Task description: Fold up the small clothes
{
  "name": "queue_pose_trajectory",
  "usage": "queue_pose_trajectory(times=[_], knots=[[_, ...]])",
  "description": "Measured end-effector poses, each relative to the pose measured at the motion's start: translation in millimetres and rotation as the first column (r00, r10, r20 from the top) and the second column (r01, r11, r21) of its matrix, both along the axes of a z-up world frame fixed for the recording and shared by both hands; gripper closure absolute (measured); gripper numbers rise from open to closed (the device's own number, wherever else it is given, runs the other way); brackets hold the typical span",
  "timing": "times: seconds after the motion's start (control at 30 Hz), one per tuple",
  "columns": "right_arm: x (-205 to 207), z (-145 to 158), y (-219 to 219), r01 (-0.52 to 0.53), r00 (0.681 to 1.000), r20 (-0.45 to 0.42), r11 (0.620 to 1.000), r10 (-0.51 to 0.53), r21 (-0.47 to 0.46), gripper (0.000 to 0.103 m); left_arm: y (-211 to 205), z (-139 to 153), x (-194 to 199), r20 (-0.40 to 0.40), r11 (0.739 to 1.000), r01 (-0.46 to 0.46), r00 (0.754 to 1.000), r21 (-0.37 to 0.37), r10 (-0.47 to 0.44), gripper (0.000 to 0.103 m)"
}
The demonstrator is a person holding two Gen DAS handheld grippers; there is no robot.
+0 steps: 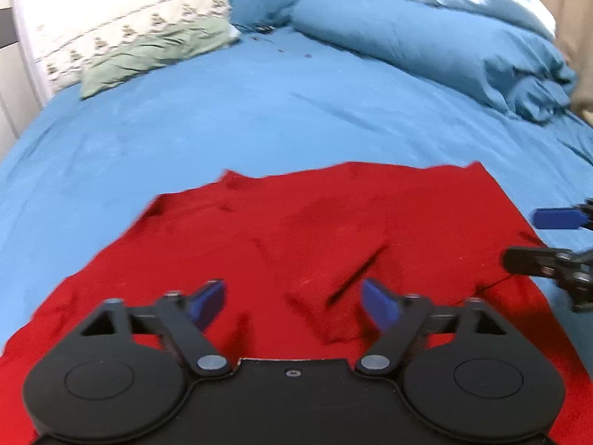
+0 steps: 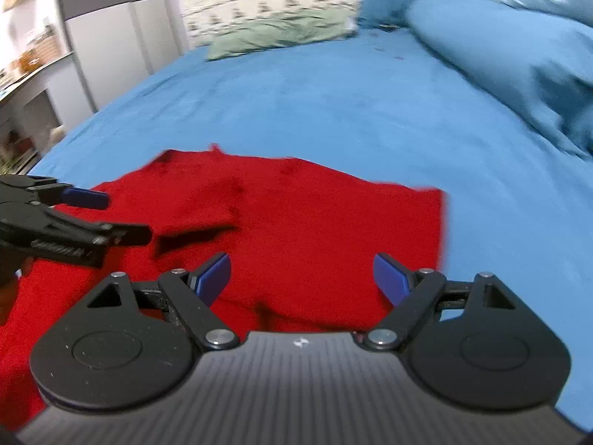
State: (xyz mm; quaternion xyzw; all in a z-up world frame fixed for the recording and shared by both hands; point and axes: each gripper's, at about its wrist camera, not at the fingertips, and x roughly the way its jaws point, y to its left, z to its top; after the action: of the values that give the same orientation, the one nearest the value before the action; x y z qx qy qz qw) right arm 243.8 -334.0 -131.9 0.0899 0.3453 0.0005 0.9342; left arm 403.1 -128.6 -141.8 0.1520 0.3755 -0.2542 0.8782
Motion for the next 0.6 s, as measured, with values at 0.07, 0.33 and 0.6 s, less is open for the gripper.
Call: queue_pose_trajectory(times=[0.07, 0.33, 0.6], knots=[[-14, -5, -16, 0.031, 0.999, -0.016, 0.999, -0.030, 0.019, 0.003, -14, -11, 7, -0.020, 1.000, 0.016, 1.000, 0.015, -0.015, 0.046], [-37, -24, -46, 0.096, 0.994, -0.065, 0.993, -0.091, 0.069, 0.003, -1, -24, 27, -0.062, 0.990, -0.116, 0.992, -0.080, 0.112, 0.089], [-40, -36, -45, 0.102, 0.992, -0.077, 0.992, -0.096, 0.075, 0.003, 66, -41, 31, -0.196, 0.917, -0.302, 0.947, -0.263, 0.255, 0.083]])
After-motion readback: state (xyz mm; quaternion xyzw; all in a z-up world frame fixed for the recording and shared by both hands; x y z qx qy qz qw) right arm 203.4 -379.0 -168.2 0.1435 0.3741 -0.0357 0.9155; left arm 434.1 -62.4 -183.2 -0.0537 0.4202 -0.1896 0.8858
